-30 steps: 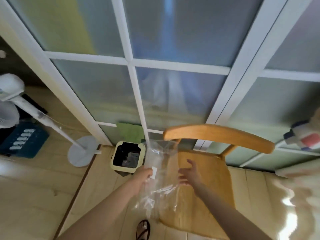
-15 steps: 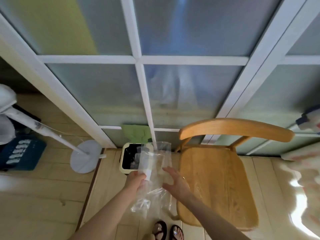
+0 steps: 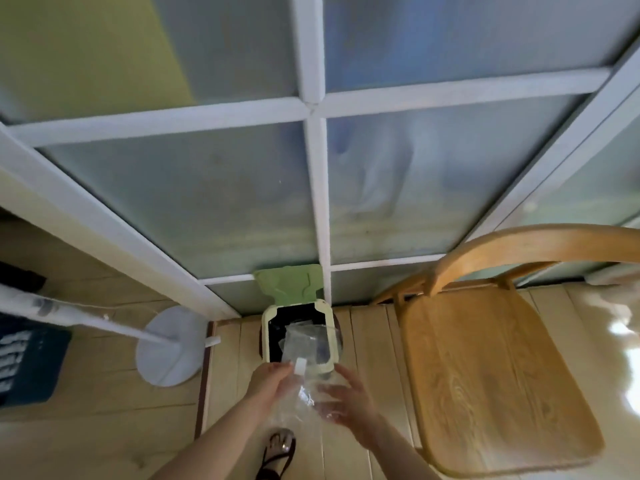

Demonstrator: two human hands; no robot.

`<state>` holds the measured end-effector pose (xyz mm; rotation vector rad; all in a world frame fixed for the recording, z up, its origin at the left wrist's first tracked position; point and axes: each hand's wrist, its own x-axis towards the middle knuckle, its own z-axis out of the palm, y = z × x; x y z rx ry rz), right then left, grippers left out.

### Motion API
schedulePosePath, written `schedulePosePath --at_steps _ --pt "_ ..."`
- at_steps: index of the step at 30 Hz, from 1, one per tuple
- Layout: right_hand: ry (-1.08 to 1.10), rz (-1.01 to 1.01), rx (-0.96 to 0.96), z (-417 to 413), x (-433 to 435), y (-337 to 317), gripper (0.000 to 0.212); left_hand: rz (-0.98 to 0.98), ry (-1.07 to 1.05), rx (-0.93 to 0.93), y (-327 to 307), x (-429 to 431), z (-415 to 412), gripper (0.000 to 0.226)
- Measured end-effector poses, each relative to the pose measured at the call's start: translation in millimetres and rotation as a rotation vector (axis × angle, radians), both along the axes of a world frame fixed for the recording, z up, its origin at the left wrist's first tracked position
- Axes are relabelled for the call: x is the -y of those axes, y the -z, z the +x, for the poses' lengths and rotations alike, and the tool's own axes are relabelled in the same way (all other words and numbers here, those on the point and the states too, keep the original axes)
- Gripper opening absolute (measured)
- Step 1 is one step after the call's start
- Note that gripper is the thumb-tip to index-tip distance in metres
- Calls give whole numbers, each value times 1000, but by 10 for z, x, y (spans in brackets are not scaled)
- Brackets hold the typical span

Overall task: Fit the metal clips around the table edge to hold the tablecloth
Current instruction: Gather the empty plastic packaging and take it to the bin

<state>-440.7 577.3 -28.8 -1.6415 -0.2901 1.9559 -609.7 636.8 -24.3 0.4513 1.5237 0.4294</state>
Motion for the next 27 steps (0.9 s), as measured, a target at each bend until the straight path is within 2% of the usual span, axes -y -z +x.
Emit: schedulePosePath --at_steps 2,4,6,8,9,11,15,17,19,22,24,27 --pt "60 -27 9 -211 -120 129 35 -43 72 70 146 -180 -201 37" --pt "131 -75 -21 -384 -251 288 10 -95 136 52 296 -309 -386 56" --pt "164 -125 -27 -514 -382 503 28 -146 185 60 458 -397 -528 63" --pt "161 -152 -18 -613 -494 724 32 -184 218 87 657 -455 -631 63" --pt "146 -167 -17 -655 -543 786 29 -194 220 75 786 -485 -670 65" --pt "143 -191 14 -698 -632 985 10 -201 198 19 1048 -543 -708 68" --pt "95 -168 111 -740 -816 1408 62 -176 198 -70 1562 -672 -639 58" --pt "108 -159 159 -761 -884 1638 66 -153 225 -117 1823 -752 -561 56" --pt "135 -176 171 -769 -942 1897 54 -130 264 -188 2091 -849 -489 50" --pt "165 -209 158 -739 -1072 2331 38 28 334 -346 2409 -1005 -417 27" --pt "123 -144 228 -727 -1166 2581 42 211 413 -450 2596 -1056 -423 33" --pt "182 -15 133 -738 -1282 2764 55 613 594 -640 2811 -1024 -515 46"
